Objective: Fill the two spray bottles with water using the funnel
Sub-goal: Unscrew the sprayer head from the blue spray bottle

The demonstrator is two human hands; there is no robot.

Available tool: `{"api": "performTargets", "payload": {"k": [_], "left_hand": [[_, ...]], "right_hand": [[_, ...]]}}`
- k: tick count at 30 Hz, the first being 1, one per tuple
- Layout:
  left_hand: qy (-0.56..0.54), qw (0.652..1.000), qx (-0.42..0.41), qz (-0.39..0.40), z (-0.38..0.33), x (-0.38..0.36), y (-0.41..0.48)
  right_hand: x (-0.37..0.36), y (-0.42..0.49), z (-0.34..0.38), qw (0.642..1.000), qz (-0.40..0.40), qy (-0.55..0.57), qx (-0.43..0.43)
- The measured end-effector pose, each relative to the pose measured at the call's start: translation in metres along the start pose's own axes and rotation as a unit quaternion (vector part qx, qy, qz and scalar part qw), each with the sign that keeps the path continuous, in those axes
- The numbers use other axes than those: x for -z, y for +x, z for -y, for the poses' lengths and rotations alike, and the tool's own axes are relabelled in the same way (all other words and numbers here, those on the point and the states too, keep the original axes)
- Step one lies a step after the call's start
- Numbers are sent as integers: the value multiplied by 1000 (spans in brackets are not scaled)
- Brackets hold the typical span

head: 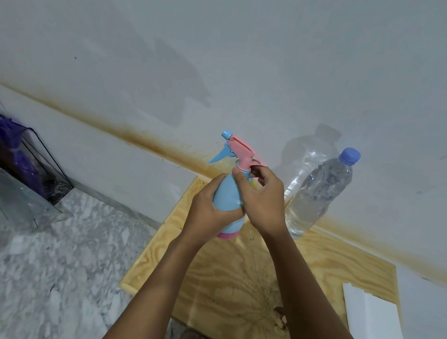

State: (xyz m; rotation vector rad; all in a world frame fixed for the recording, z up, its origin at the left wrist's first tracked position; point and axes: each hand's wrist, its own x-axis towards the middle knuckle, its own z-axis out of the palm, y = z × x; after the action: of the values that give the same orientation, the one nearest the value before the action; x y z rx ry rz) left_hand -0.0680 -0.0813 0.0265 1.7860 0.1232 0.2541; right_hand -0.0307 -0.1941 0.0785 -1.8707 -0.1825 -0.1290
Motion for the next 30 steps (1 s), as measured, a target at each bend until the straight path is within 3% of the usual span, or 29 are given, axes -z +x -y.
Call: {"api": "performTargets", "payload": {"k": [9,17,23,30], "left_hand": [[2,999,49,12,37,-11,-12],[52,996,68,-11,74,-25,-21],[99,993,63,-9,105,-40,-29],[109,990,92,-16,128,-52,-41]], "right_hand": [[23,5,15,999,-9,42,28],[52,12,14,985,-132,96,53],[65,11,-45,997,-70,-8,-18],[56,-22,-130,982,-30,-126,-134]]}}
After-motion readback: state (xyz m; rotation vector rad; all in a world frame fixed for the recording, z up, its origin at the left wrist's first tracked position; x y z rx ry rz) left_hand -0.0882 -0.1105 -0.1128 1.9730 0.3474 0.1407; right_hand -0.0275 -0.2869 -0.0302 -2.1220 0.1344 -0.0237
